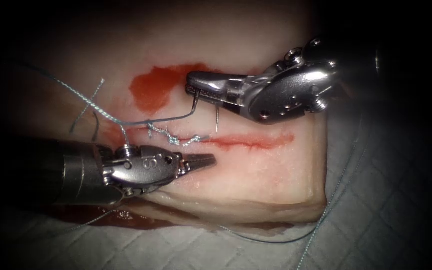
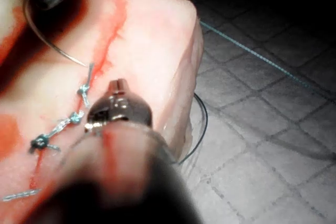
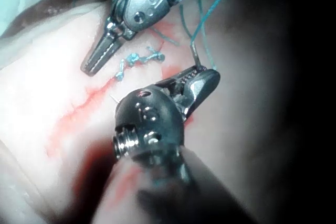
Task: Wound Closure
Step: Insert the needle into the skin of the tissue using the right tool
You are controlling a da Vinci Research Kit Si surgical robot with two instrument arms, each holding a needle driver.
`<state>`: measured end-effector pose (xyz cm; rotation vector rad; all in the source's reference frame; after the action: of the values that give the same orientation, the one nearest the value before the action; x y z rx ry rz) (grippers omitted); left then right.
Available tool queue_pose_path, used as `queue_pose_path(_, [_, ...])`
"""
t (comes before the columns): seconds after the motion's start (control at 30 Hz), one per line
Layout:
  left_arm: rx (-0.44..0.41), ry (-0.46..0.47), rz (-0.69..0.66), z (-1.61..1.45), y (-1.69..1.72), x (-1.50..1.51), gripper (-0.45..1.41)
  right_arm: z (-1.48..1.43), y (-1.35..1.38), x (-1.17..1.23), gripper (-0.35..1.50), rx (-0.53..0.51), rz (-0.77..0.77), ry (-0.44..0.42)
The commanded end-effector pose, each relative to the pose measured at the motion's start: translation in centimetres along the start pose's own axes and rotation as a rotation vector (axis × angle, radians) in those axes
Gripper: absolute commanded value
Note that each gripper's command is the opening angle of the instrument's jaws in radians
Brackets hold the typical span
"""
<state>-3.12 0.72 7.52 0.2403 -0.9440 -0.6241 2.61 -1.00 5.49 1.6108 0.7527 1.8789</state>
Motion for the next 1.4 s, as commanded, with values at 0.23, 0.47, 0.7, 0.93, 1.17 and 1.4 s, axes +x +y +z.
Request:
queue_pose_path(0.23, [-0.037,-0.037,0.039,0.07,0.01,-0.14,-0.45,0.12,-0.05,0.02,-0.35,0.005,-0.014,-0.001])
queue_pose_path(0.47, [-0.034,0.020,0.062,0.18,-0.03,0.09,-0.45,0.17,-0.06,-0.05,-0.35,-0.033,-0.074,-0.012])
queue_pose_path(0.7, [-0.037,0.040,0.065,0.18,-0.04,0.12,-0.45,0.22,-0.08,-0.09,-0.35,-0.066,-0.117,-0.008])
queue_pose_path(0.93, [-0.036,0.043,0.064,0.17,-0.04,0.11,-0.45,0.20,-0.09,-0.11,-0.35,-0.069,-0.133,-0.013])
queue_pose_path(1.17, [-0.035,0.043,0.063,0.16,-0.04,0.10,-0.45,0.20,-0.08,-0.10,-0.35,-0.098,-0.151,-0.010])
queue_pose_path(1.4, [-0.034,0.043,0.061,0.16,-0.05,0.08,-0.45,0.21,-0.09,-0.07,-0.35,-0.097,-0.163,-0.005])
